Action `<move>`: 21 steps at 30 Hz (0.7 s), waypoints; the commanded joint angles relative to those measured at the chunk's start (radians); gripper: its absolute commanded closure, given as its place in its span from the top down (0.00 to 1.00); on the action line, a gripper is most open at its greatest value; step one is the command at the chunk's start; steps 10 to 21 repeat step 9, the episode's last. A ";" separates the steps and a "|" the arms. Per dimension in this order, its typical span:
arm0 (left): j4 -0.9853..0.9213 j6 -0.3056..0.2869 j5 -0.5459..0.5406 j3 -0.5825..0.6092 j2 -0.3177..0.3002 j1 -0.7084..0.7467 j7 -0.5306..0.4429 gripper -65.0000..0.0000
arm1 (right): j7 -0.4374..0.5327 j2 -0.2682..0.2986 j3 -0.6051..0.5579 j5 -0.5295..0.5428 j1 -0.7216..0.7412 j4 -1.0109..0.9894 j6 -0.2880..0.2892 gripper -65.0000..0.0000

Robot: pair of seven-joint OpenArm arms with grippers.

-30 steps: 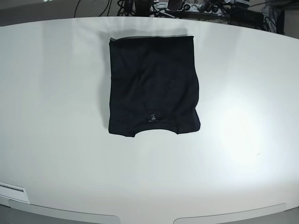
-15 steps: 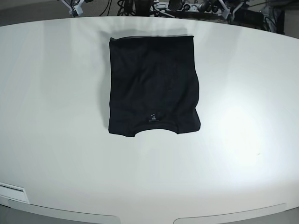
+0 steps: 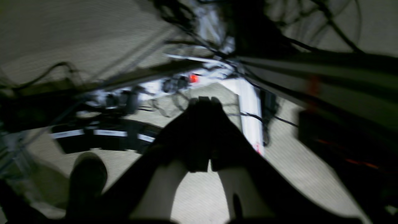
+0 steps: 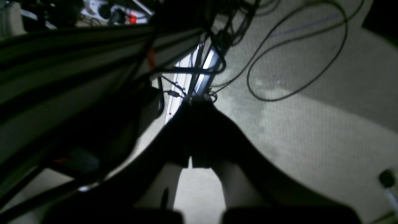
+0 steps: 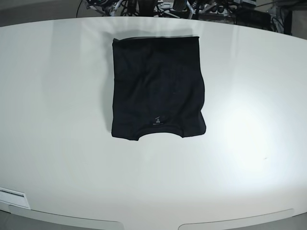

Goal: Fold the T-shirt properly

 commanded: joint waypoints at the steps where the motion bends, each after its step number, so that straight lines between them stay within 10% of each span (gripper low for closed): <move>1: 0.003 0.017 -0.002 0.014 0.005 0.000 -0.009 0.00 | 0.016 -0.021 -0.014 -0.014 -0.005 0.003 -0.005 0.00; 21: 0.003 0.012 -0.037 0.036 0.019 0.000 -0.008 0.00 | 0.015 -0.076 -0.045 -0.059 -0.008 0.003 -0.042 0.00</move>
